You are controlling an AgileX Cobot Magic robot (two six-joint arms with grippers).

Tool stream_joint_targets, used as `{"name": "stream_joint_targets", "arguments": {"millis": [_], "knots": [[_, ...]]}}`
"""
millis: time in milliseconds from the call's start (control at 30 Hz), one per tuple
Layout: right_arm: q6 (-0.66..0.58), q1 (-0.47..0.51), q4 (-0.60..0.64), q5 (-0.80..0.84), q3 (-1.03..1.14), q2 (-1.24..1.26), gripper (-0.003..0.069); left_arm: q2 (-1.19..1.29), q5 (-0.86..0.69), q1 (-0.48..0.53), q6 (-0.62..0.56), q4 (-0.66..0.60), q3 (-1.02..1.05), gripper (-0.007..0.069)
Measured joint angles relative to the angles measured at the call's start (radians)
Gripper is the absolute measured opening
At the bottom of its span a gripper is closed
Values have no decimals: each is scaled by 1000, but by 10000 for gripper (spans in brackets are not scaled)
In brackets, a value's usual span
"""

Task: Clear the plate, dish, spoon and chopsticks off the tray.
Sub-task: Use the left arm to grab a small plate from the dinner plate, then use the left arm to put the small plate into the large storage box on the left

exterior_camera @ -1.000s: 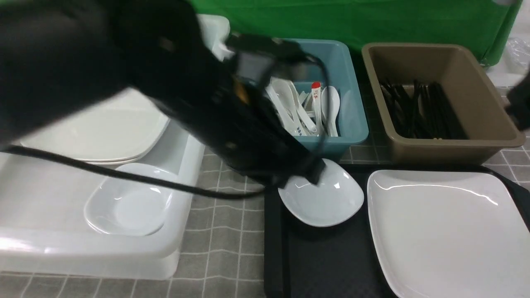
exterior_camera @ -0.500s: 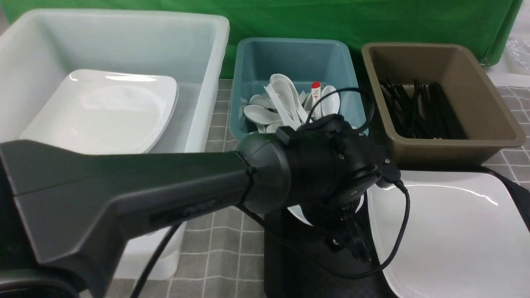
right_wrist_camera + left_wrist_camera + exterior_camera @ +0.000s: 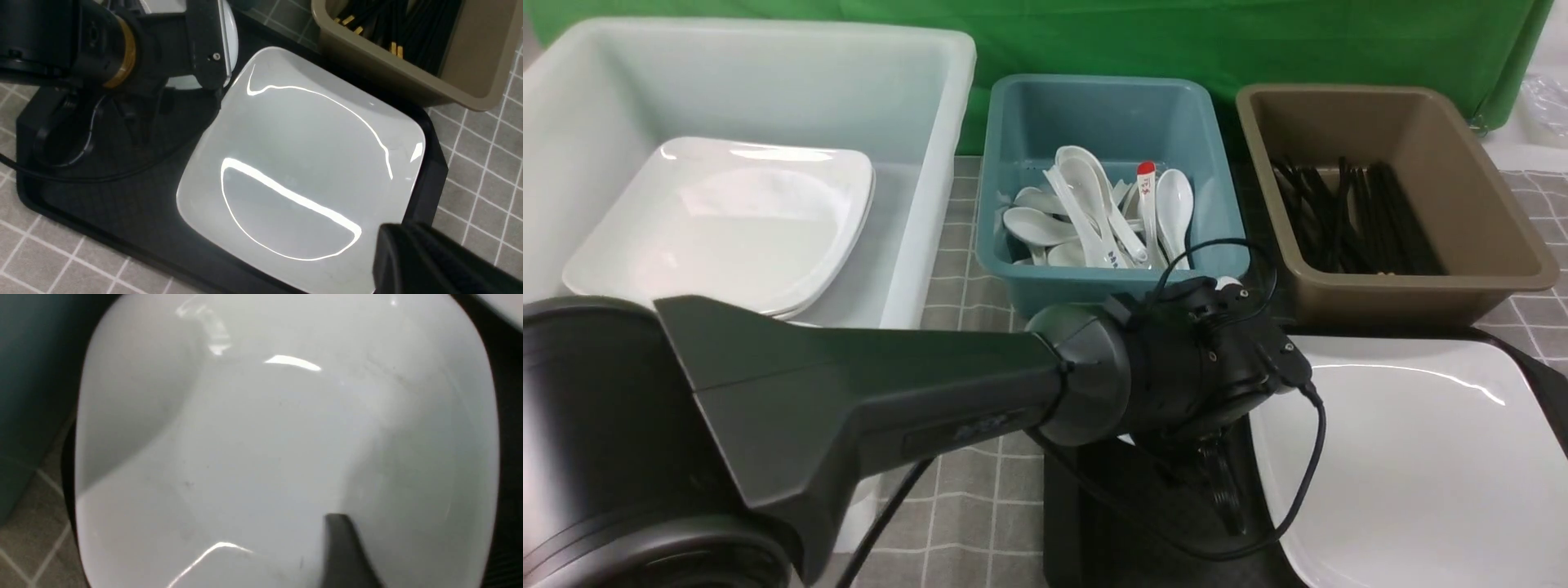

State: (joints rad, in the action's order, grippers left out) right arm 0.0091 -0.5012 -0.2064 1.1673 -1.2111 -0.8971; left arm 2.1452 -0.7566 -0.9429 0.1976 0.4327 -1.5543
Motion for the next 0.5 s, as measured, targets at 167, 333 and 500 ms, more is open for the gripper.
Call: {"name": "stream_joint_targets", "arguments": {"millis": [167,333,500], "knots": [[-1,0,0,0,0,0,38,-75,-68,-6,-18,-44,-47,45],[-1,0,37,-84,0,0,38,-221,-202,2,-42,-107,-116,27],[-45,0,206,-213,0,-13,38,-380,-250,49,-43,-89,-155,27]]}}
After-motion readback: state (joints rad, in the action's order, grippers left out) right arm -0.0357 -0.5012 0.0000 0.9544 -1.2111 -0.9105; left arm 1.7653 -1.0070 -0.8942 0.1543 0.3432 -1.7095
